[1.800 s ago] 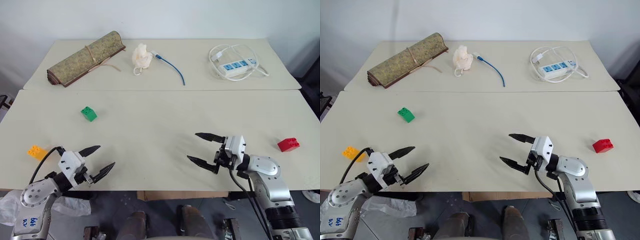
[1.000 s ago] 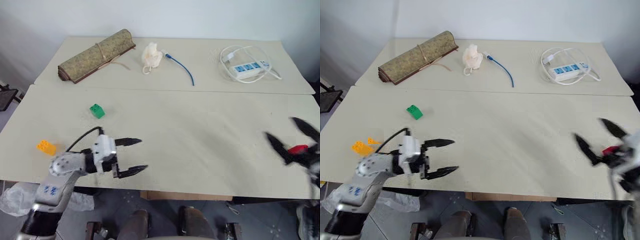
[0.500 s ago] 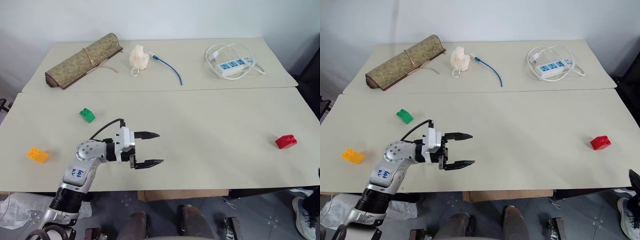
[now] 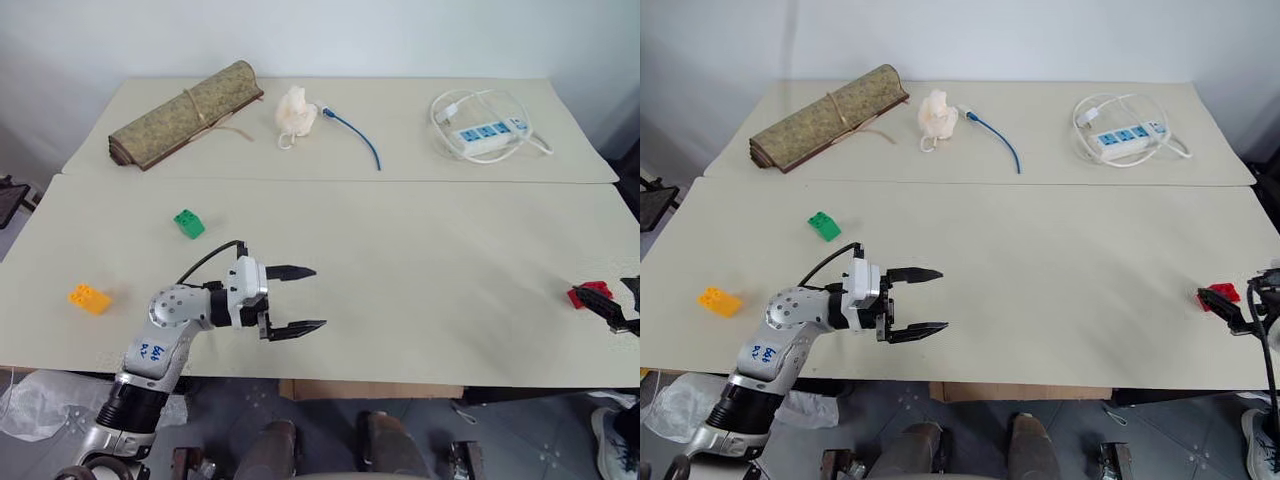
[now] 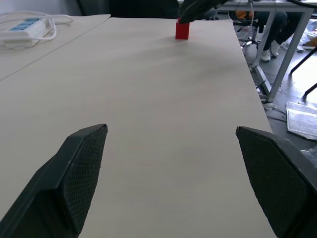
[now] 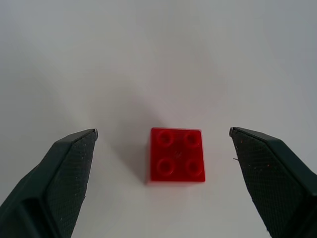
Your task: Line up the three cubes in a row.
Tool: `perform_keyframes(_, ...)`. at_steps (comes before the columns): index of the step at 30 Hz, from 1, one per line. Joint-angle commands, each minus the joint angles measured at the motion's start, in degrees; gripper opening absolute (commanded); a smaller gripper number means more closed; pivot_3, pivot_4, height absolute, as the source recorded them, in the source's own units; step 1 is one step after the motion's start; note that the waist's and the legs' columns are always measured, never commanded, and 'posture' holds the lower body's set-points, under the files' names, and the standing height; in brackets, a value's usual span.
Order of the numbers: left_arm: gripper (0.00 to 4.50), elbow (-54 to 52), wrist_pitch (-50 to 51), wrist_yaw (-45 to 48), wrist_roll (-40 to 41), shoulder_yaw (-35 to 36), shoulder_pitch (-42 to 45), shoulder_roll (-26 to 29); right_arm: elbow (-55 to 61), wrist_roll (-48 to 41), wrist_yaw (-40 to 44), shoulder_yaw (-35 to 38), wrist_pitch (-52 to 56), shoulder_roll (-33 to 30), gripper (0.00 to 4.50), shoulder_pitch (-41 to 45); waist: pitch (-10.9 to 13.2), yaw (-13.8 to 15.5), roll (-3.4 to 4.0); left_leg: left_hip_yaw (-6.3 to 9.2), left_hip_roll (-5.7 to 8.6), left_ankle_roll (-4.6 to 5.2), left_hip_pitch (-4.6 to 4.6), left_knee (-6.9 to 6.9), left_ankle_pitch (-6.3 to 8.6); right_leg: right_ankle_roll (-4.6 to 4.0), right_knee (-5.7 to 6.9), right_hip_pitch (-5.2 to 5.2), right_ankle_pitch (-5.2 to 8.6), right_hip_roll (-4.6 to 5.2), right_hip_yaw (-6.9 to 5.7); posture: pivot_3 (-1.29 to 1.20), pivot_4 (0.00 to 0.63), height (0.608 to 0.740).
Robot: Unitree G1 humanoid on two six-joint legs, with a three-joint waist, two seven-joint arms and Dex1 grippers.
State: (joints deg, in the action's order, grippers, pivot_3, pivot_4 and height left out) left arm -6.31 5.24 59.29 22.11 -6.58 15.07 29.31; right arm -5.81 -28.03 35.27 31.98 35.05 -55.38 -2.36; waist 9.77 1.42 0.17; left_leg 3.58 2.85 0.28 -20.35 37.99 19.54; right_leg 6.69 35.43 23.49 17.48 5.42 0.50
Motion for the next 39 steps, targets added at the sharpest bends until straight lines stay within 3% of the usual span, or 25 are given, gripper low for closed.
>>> perform_keyframes(1,4.39,-2.92,0.17,-1.27,0.23,1.67,-0.76,0.52,-2.19,1.60,-0.03,-1.23,0.07,0.11,4.50,2.67,0.00,0.02,0.00,0.00,-0.01,0.00,0.00,0.01,0.00,0.00,-0.01,0.00,0.00,-0.01,-0.01,0.00,0.150,0.740)
perform_keyframes(5,4.39,-3.12,-0.16,-1.95,-0.23,2.00,-1.04,0.61,-5.85,3.76,-0.79,-3.50,-0.60,0.84,4.50,5.74,0.00,-0.09,0.00,-0.01,0.00,0.00,0.00,0.01,0.00,0.01,-0.01,-0.01,-0.01,-0.01,-0.01,0.00,0.150,0.740)
perform_keyframes(8,4.50,-3.05,-0.52,-2.34,-0.55,2.20,-0.96,0.69,-7.33,4.67,-0.90,-4.28,-0.21,1.38,3.89,7.38,0.00,-0.09,0.00,-0.01,-0.01,0.00,0.00,0.01,0.00,0.02,0.01,0.00,-0.01,-0.01,-0.01,0.00,0.150,0.740)
perform_keyframes(15,4.50,-1.95,-1.79,-3.16,-1.21,3.68,-1.30,1.21,-6.66,3.29,3.61,-4.61,-0.96,1.87,1.52,9.60,0.00,-0.09,0.01,-0.03,-0.01,0.00,0.00,0.02,0.00,0.03,0.01,0.01,-0.02,-0.02,-0.03,0.00,0.150,0.740)
perform_keyframes(20,4.50,-0.83,-2.39,-4.50,-0.94,6.40,-3.37,1.43,2.46,-4.68,23.29,-8.89,-6.29,1.30,1.50,14.86,0.03,-1.43,0.06,-0.19,-0.08,0.00,0.05,0.00,0.00,0.08,0.05,0.03,-0.04,-0.11,-0.14,0.00,0.150,0.740)
perform_keyframes(26,4.50,-4.47,-0.55,-8.00,1.81,12.59,-10.57,1.84,3.52,6.60,38.31,-34.14,-10.79,0.83,1.50,33.27,0.13,-2.20,-0.08,-0.21,-0.15,-0.03,0.08,0.00,0.02,0.07,0.07,0.10,-0.04,-0.11,-0.09,0.00,0.150,0.740)
perform_keyframes(30,4.50,-8.13,0.07,-9.90,1.21,14.82,-15.36,2.56,-1.16,15.58,41.42,-46.04,-17.39,7.15,1.50,43.00,0.15,-1.60,-0.11,-0.12,-0.14,-0.07,-0.06,0.02,0.04,0.06,-0.03,0.19,-0.03,-0.06,-0.02,0.00,0.150,0.740)
perform_keyframes(39,4.50,-11.02,0.08,-12.42,0.77,15.31,-18.33,2.28,-7.30,20.74,43.03,-51.45,-24.42,15.61,1.50,47.16,0.15,-0.10,-0.12,0.23,0.17,-0.03,-1.04,0.29,0.05,0.04,0.08,0.93,-0.04,0.16,-0.26,0.00,0.150,0.740)
